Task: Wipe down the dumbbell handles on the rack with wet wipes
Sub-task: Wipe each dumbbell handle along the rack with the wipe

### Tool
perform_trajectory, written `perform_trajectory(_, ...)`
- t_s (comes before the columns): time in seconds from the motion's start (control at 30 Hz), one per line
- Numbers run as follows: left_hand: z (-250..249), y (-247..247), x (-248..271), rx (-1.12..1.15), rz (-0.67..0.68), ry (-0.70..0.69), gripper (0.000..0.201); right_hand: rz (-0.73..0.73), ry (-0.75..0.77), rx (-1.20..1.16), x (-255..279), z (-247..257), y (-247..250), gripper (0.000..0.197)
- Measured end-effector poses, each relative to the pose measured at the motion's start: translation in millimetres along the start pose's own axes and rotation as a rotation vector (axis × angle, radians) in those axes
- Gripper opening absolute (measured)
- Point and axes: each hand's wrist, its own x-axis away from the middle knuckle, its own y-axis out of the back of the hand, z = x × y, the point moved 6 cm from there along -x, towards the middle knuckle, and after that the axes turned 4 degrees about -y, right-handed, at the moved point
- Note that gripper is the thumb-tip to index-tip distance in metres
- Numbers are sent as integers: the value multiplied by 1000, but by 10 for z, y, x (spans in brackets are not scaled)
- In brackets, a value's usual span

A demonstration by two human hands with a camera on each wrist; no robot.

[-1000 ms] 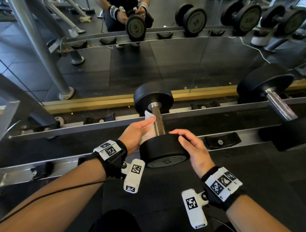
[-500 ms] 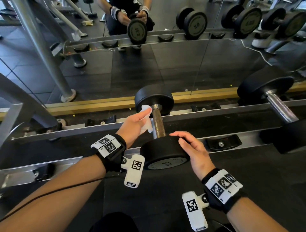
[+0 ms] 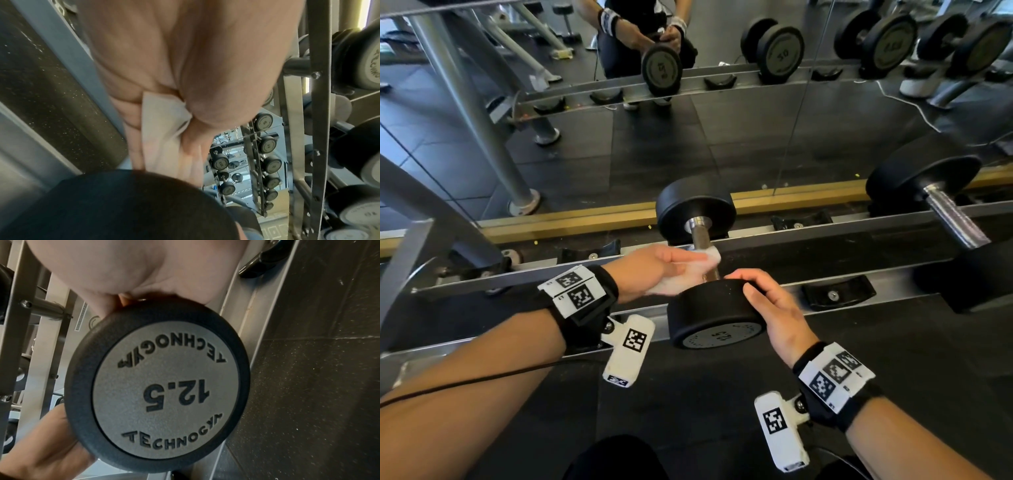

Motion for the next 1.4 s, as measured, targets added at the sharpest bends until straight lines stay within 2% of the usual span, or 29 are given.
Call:
perform_trajectory(0.1,-107,162,-10,180,-227,-73,36,-6,-14,-37,-5,-12,3,26)
perform_trajectory(0.17,-138,214,-45,206,-336,-105,36,-4,-16,-54,-4,-15,6,23)
perform_trajectory(0.2,-147,183,-74,182,-335,-111,37,-4,-14,-56,-3,-13,8,22)
perform_trajectory(0.33,-91,-149,-135,73,-151,-41,30,-6,0,-66,-11,-31,16,24)
perform_trajectory(0.43,-49,-207,-87,57,-154,-28,33,-3,13,-66,-14,-50,21,24)
perform_trajectory(0.57,34,-230,26,157,-94,56,31,-9,13,-53,-8,-24,8,25)
perform_trajectory(0.67,11,-165,104,52,-128,42,46,-16,2,-40,4,10,8,25)
perform_trajectory(0.83,-82,-80,207,48,-141,-4,45,35,-42,17,-20,105,43,20)
perform_trajectory(1.0,-335,-41,247,-3,-219,-176,44,56,-8,269,-245,524,248,61)
perform_trajectory(1.07,-427,-65,252,-59,-251,-245,44,103,17,383,-367,717,254,70)
perform_trajectory(1.13,-500,-59,255,-104,-301,-318,43,145,34,458,-489,834,196,62)
perform_trajectory(1.23,-526,-33,277,-86,-387,-364,40,172,47,479,-636,888,92,35)
perform_trajectory(1.3,-502,-5,285,-63,-463,-352,40,167,56,444,-683,896,75,20)
perform_trajectory(1.4,-408,69,284,-33,-581,-285,47,162,27,396,-724,875,132,15)
